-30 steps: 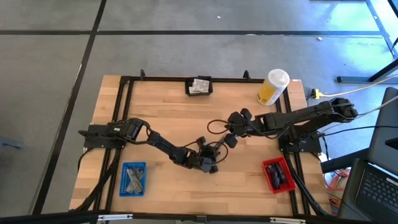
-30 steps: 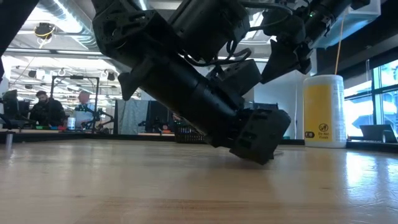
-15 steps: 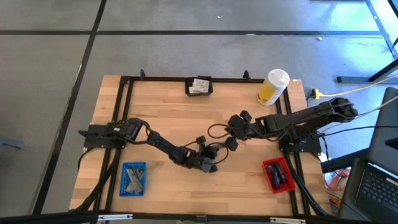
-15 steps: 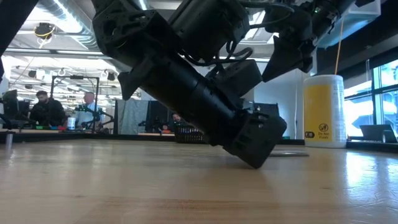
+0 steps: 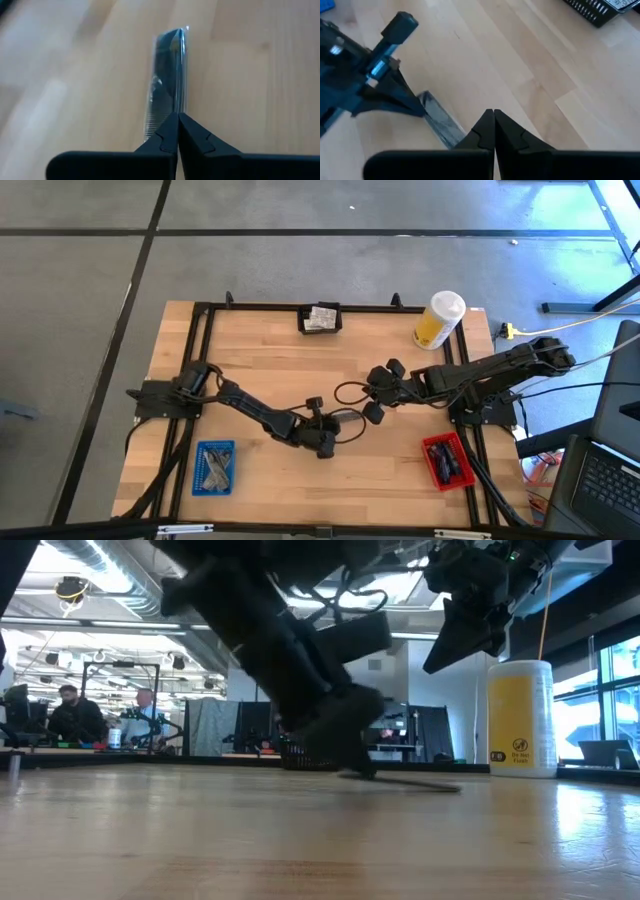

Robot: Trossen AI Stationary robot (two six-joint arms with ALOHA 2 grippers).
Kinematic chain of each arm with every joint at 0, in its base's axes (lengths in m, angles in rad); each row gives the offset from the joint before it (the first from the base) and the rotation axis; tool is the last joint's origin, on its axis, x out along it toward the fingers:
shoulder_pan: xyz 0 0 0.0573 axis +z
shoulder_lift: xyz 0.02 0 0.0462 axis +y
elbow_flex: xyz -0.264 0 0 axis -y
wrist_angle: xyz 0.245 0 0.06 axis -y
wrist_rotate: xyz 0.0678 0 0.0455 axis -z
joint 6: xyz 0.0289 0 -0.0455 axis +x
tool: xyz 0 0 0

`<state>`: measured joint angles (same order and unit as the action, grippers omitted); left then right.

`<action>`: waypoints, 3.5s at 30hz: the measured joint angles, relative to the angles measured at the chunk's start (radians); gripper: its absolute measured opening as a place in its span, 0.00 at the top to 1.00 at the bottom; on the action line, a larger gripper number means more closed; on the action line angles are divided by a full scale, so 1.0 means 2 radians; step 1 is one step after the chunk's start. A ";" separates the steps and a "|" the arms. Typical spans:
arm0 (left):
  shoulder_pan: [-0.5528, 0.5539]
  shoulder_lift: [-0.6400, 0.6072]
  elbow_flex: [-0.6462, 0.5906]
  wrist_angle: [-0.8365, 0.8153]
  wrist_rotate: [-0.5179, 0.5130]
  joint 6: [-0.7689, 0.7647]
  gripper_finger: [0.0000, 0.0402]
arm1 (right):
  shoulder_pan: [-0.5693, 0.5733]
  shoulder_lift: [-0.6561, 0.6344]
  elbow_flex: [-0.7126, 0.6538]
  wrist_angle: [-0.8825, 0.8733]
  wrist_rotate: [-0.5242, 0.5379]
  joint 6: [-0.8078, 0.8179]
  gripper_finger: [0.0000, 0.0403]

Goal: Pick & Place Travel size toiletries
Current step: Put the black comb into the blue bin

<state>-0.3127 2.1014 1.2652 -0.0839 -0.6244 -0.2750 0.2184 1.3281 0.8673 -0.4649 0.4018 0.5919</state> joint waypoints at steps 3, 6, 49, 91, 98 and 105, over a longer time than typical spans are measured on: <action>-0.003 -0.012 0.000 -0.040 0.023 -0.020 1.00 | 0.000 0.000 0.000 0.000 -0.001 0.000 1.00; -0.008 -0.029 0.000 -0.065 0.042 -0.029 1.00 | 0.000 0.000 0.000 0.000 -0.001 -0.001 0.99; 0.002 -0.085 -0.001 -0.197 0.159 0.012 0.62 | 0.130 0.118 -0.011 0.106 -0.011 -0.051 0.80; 0.061 -0.046 0.001 -0.206 0.246 -0.005 0.99 | 0.136 0.118 -0.011 0.124 -0.039 -0.055 0.93; 0.061 -0.060 0.000 -0.208 0.294 -0.014 0.99 | 0.134 0.118 -0.011 0.125 -0.039 -0.055 0.93; 0.062 -0.061 0.000 -0.206 0.323 -0.018 0.99 | 0.125 0.179 -0.011 0.202 -0.072 -0.115 0.83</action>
<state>-0.1882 1.9789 1.2644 -0.4959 0.0208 -0.3111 0.4685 1.6858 0.8459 -0.0604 0.2578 0.3610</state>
